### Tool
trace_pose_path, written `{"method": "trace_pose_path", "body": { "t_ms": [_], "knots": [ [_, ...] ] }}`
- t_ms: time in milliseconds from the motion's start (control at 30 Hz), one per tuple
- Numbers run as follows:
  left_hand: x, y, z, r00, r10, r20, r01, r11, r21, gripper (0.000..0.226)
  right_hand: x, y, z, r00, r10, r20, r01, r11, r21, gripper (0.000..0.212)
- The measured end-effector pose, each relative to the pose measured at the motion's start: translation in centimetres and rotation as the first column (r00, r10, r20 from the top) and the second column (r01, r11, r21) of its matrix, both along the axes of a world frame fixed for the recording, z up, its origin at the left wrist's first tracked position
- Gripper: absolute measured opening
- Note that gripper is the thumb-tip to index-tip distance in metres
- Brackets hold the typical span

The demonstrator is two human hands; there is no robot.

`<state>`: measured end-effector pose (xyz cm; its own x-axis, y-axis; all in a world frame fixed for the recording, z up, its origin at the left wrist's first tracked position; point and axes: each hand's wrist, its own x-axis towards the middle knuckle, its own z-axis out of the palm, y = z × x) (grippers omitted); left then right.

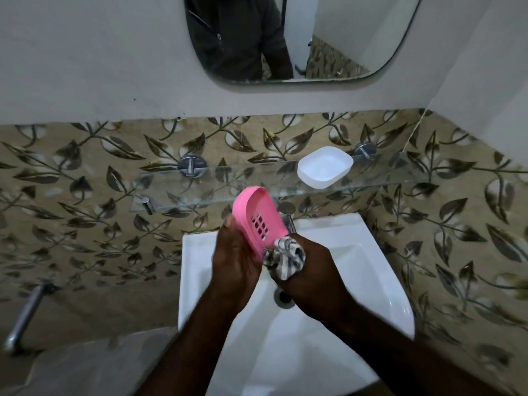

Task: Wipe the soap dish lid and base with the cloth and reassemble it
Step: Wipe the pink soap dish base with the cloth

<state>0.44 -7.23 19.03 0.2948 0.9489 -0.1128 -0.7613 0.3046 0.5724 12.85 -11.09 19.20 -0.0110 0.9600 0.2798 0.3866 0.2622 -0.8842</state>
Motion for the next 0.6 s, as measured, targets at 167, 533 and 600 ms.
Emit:
{"method": "trace_pose_path", "body": {
  "t_ms": [167, 533, 600],
  "knots": [
    [0.7, -0.5, -1.2, 0.995, 0.054, -0.086, -0.048, 0.997, 0.062, 0.088, -2.5, -1.8, 0.6, 0.962, 0.143, -0.233, -0.17, 0.981, -0.099, 0.029],
    [0.1, -0.6, 0.0, 0.999, 0.01, -0.037, -0.013, 0.997, -0.078, 0.089, -0.8, -0.9, 0.2, 0.914, 0.021, 0.405, -0.137, 0.956, 0.259, 0.013],
    [0.2, -0.8, 0.0, 1.0, 0.002, -0.027, -0.004, 0.998, -0.07, 0.088, -2.4, -1.6, 0.6, 0.994, 0.079, 0.071, -0.084, 0.994, 0.071, 0.005]
  ]
}}
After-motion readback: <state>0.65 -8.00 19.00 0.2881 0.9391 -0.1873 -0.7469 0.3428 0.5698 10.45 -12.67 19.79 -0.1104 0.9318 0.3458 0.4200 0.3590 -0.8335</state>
